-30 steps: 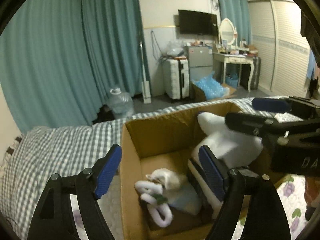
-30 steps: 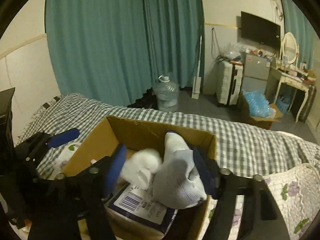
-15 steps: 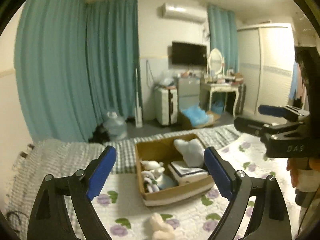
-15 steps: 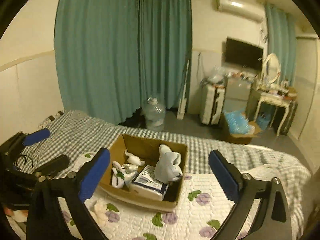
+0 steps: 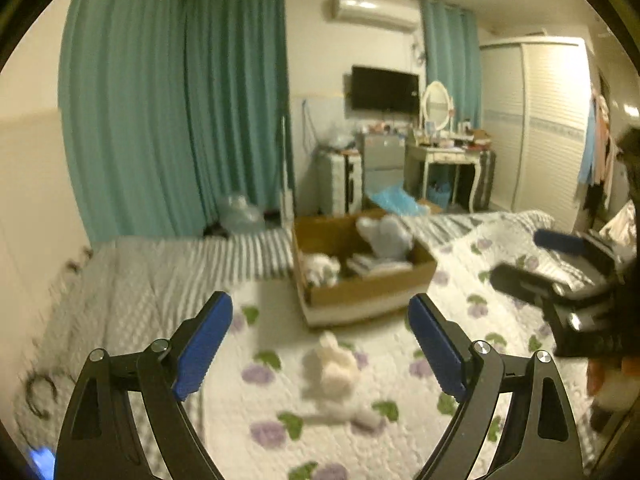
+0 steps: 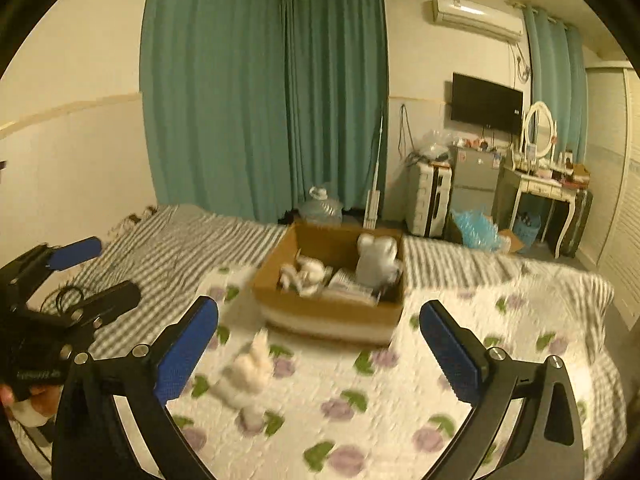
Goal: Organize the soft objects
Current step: 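Grasp the white rolled sock with the right tool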
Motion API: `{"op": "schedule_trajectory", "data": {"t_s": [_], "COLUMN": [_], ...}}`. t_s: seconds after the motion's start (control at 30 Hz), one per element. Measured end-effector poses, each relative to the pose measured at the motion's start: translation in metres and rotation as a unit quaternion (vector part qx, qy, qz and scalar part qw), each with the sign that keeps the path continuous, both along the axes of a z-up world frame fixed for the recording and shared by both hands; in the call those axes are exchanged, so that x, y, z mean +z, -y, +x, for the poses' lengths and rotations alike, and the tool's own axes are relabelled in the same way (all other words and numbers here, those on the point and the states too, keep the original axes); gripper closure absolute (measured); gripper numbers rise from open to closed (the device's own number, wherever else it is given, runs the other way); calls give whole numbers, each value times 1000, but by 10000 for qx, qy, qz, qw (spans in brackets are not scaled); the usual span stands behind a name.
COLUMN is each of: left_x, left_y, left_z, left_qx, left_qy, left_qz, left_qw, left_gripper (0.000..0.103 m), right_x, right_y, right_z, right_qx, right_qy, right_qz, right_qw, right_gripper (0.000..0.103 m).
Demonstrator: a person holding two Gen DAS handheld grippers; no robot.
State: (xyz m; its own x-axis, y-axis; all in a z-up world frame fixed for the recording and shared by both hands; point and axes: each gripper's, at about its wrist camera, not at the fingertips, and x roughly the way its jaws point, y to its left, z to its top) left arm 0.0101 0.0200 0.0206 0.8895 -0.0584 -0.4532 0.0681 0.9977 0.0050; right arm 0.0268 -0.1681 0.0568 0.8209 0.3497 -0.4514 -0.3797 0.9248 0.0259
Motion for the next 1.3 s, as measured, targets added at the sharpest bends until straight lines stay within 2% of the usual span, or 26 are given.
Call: {"op": "schedule_trajectory", "data": {"t_s": [0.2,0.27,0.33,0.47,0.53,0.67,0.77,0.87,0.93,1.0,1.07,1.13,1.3], "left_x": [-55,-73,-93,-122,-132,-142,-149,-158,-162,-162,-160,-158,-159], "left_y": [-9,-14,-19,-34,-42,-49,-50,-48,-47,-45,-46,-49,-51], "left_z": [10,7,11,15,18,20,24,31,34,33,31,31,34], "left_qx": [262,284,271,292,334,359,280,226,244,294,311,319,392], "left_qy": [-233,-181,-343,-829,-1028,-1100,-1250,-1480,-1520,-1460,-1378,-1344,-1424], "left_qz": [149,182,173,-55,-297,-436,-390,-229,-146,-39,-11,-65,-92], "left_qw": [9993,9993,9989,9961,9937,9923,9910,9885,9880,9888,9900,9904,9890], "left_gripper": [12,12,12,12,12,12,12,12,12,12,12,12,12], "right_x": [-76,-100,-123,-159,-171,-192,-206,-219,-225,-230,-231,-229,-216], "right_y": [-15,-20,-27,-51,-61,-83,-98,-110,-117,-122,-124,-122,-112], "right_z": [4,9,15,29,32,41,49,57,61,64,65,64,57], "right_qx": [116,125,174,390,477,654,762,873,965,996,992,1016,1028], "right_qy": [-651,-750,-869,-1214,-1367,-1632,-1833,-2017,-2140,-2150,-2144,-2115,-2030], "right_qz": [57,33,-66,-328,-376,-514,-596,-712,-720,-769,-788,-726,-579], "right_qw": [9978,9971,9960,9913,9888,9831,9783,9729,9694,9685,9685,9694,9720], "right_gripper": [2,2,2,2,2,2,9,22,34,39,50,68,70]}}
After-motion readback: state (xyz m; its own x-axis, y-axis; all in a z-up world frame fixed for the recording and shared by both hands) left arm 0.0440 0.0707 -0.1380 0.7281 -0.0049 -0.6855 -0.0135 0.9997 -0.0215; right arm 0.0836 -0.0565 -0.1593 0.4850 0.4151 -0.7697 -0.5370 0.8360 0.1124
